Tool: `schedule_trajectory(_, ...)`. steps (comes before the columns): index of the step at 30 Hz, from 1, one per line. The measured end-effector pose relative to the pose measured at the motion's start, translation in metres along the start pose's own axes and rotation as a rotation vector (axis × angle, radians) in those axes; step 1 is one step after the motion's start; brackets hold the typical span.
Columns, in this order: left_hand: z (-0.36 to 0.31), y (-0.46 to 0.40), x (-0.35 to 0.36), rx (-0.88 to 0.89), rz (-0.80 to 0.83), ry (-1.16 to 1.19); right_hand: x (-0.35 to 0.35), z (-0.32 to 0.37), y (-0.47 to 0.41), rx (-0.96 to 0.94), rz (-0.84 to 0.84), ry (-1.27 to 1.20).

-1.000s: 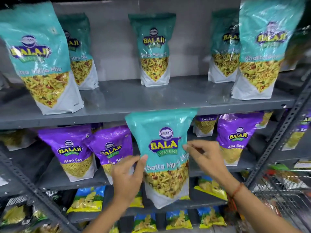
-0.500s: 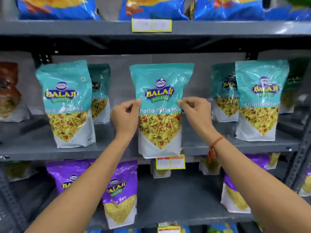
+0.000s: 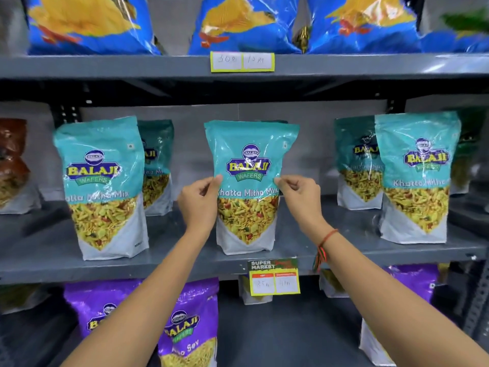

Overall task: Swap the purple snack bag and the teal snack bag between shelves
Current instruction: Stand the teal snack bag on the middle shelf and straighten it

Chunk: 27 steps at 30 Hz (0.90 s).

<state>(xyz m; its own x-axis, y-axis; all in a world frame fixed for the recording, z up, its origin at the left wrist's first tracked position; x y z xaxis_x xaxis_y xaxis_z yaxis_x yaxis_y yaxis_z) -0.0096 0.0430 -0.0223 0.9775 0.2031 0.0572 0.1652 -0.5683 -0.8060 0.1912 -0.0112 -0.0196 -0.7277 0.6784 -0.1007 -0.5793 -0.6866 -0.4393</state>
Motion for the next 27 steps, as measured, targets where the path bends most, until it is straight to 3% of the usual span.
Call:
schedule_trajectory(9, 0.023, 0.006, -0.017, -0.089, 0.121, 0.112, -0.004, -0.025, 0.006, 0.201, 0.280, -0.076)
schedule_trajectory(11, 0.032, 0.010, -0.026, -0.163, 0.266, 0.085, -0.006, -0.037, 0.014, 0.254, 0.405, 0.006)
schedule_trajectory(14, 0.040, 0.024, -0.036, -0.268, 0.608, -0.101, -0.005, -0.050, 0.028, 0.308, 0.600, 0.178)
schedule_trajectory(16, 0.043, 0.034, -0.036, -0.267, 0.731, -0.194, -0.001, -0.054, 0.034, 0.305, 0.660, 0.285)
schedule_trajectory(27, 0.039, 0.044, -0.016, -0.219, 0.671, -0.219, -0.008, -0.060, 0.027, 0.267, 0.585, 0.334)
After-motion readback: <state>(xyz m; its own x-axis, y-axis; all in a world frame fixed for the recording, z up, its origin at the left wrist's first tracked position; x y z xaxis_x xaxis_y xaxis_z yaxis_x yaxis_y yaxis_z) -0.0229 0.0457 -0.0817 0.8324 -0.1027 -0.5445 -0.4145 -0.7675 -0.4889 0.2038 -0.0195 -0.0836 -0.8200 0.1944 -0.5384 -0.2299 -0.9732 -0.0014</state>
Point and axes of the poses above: each hand's wrist, its own y-axis away from the middle knuckle, its own x-axis out of the palm, z = x × y, the point moved 1 cm from there along -y, towards the middle knuckle, and after that the axes turned 14 degrees about x, right-handed, at the moved point
